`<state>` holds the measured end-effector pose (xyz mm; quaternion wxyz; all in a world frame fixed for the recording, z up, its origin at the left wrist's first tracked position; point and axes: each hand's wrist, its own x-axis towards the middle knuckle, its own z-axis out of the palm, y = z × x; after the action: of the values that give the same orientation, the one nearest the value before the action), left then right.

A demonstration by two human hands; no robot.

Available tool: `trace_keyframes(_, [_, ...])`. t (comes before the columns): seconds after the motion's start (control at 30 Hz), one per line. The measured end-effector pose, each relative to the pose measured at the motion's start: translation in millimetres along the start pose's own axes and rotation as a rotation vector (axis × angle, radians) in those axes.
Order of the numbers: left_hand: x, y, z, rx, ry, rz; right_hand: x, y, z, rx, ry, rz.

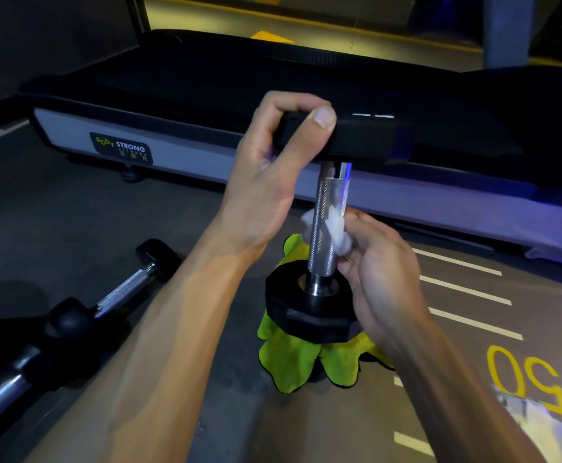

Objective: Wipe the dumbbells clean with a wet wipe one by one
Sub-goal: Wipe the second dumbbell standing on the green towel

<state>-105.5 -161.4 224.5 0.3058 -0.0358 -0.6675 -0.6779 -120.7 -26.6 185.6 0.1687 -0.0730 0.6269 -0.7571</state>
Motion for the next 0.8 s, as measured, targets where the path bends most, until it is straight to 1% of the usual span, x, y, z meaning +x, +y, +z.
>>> trace_keyframes(0.1, [0,-1,-1,0.003,-0.018,0.007,16,-5,2,0.071,-0.092,0.103])
trace_keyframes(0.2, [1,-1,0,0.004,-0.026,0.015,20,-5,9,0.153,-0.076,0.208])
trace_keyframes(0.33, [2,-2,2,0.008,-0.031,0.026,8,0,20,0.117,0.094,0.113])
trace_keyframes(0.43, [1,-2,5,0.008,-0.05,0.047,-14,11,32,-0.045,0.231,0.071])
trace_keyframes(0.5, [0,0,8,0.016,-0.051,0.048,-23,16,38,-0.104,0.28,0.031])
trace_keyframes(0.57, [-1,1,11,0.021,-0.056,0.039,-23,20,40,-0.103,0.3,0.018])
trace_keyframes(0.63, [-1,1,14,0.027,-0.067,0.031,-14,18,34,-0.018,0.266,0.049])
trace_keyframes(0.67, [0,1,15,0.03,-0.072,0.03,-8,14,30,0.064,0.231,0.077])
trace_keyframes(0.73, [0,2,16,0.035,-0.075,0.029,7,2,19,0.244,0.138,0.195])
trace_keyframes(0.8, [-1,2,17,0.033,-0.089,0.022,20,-10,11,0.302,0.05,0.266])
